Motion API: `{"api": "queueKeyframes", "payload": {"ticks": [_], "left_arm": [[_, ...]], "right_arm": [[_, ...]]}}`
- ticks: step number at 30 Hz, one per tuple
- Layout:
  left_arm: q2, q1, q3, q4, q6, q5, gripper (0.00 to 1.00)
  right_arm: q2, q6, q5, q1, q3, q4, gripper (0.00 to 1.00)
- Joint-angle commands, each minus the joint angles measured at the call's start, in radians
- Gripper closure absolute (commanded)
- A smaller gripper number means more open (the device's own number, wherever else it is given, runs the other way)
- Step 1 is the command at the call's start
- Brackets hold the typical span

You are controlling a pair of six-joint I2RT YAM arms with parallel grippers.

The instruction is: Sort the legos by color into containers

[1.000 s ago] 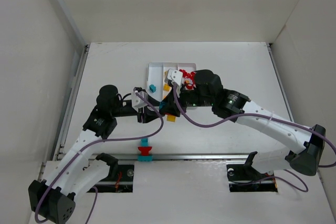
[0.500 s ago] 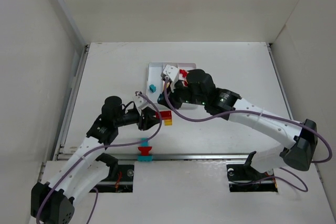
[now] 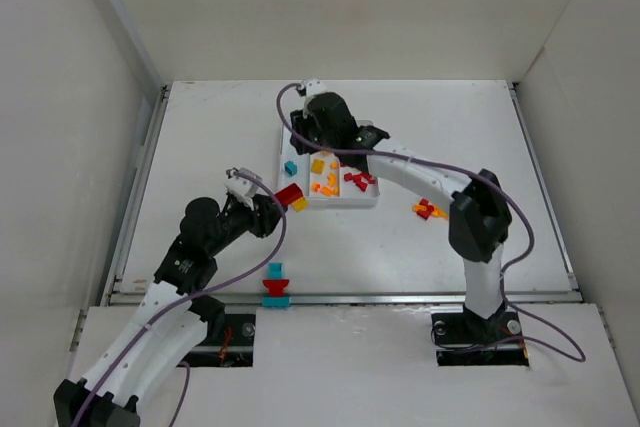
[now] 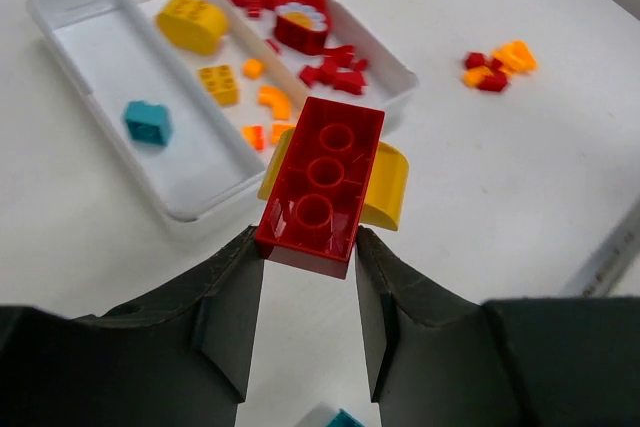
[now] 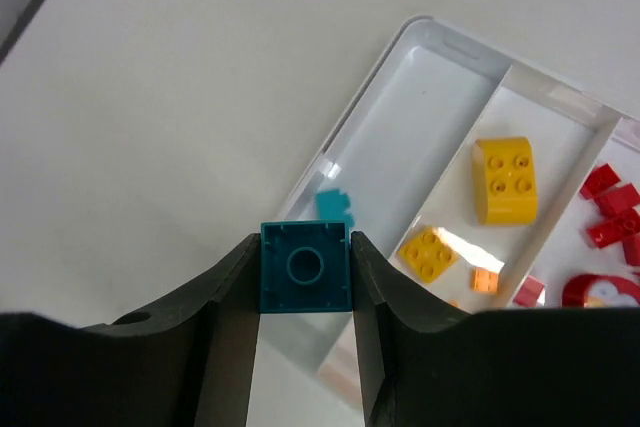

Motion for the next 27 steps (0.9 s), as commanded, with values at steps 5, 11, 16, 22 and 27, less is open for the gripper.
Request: {"api": "queueKeyframes", "payload": {"ticks": [5, 11, 16, 22, 27], "left_arm": [[-0.007, 0.001, -0.019, 0.033, -0.098, -0.305, 1.00], [0.018, 0.001, -0.029, 0.053, -0.087, -0.371, 1.00], [0.038, 0.001, -0.039, 0.062, -0.087, -0.371, 1.00], [0.047, 0.001, -0.029, 0.073, -0.066, -0.371, 1.00], [0.047, 0.001, -0.020, 0.073, -0.032, -0.371, 1.00]], "right_arm": [[0.243, 0.176, -0.152, -0.117, 0.250, -0.020, 1.00], [0.358, 0.138, -0.164, -0.117, 0.314, -0.019, 1.00], [0.380, 0.127, -0.164, -0.117, 0.325, -0.008, 0.88], [0.412, 0.118, -0.205, -0.117, 0.346, -0.040, 0.38], [0.352, 0.063, -0.186, -0.117, 0.318, -0.049, 0.29]]}}
